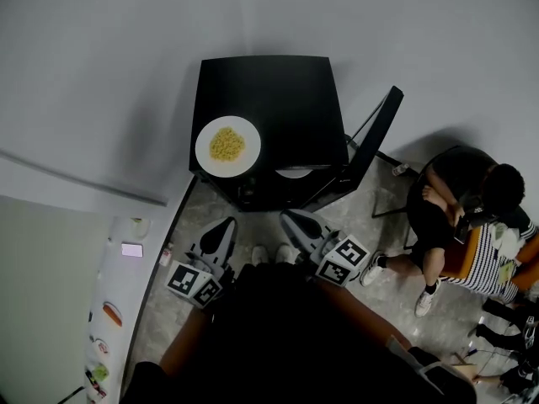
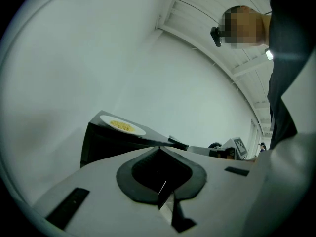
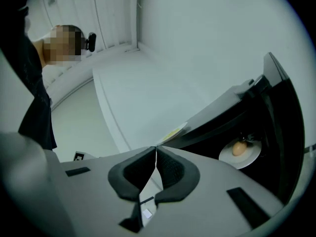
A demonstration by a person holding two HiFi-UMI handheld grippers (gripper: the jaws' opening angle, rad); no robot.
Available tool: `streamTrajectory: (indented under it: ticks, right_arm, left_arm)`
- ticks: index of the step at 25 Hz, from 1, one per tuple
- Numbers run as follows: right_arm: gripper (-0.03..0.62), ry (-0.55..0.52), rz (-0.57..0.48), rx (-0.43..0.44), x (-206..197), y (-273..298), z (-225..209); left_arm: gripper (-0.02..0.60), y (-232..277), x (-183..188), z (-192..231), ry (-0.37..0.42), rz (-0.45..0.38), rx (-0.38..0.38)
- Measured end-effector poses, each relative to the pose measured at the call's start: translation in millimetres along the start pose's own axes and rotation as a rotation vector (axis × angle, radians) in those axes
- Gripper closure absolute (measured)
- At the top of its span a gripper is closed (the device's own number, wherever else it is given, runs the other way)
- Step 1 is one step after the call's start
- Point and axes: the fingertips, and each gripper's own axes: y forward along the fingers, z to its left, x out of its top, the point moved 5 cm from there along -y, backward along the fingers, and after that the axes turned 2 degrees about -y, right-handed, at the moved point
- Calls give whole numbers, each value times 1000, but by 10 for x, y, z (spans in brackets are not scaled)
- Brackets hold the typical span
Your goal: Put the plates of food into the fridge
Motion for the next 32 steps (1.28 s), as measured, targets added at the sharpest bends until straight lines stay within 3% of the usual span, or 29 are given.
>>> streamTrajectory:
  ticks: [5, 10, 13, 19, 24, 32]
  right_arm:
    - [566, 160, -9, 45, 2, 254, 88]
    - [565, 458, -59, 63, -47, 522, 75]
    - [565, 555, -68, 71, -73, 683, 71]
    - [563, 678, -81, 67, -145, 891, 38]
    - [508, 795, -105, 54, -200, 1010, -15]
    - [449, 875, -114, 34, -222, 1269, -126]
  left_arm:
    - [558, -122, -4, 50, 50, 2, 16]
    - [558, -222, -5, 105, 55, -2, 39]
    - [558, -287, -10, 153, 45, -7, 54]
    - [558, -420, -23, 249, 45, -12, 71]
    - [558, -466, -11, 307, 36, -18, 79]
    - [558, -517, -4, 455, 29, -25, 88]
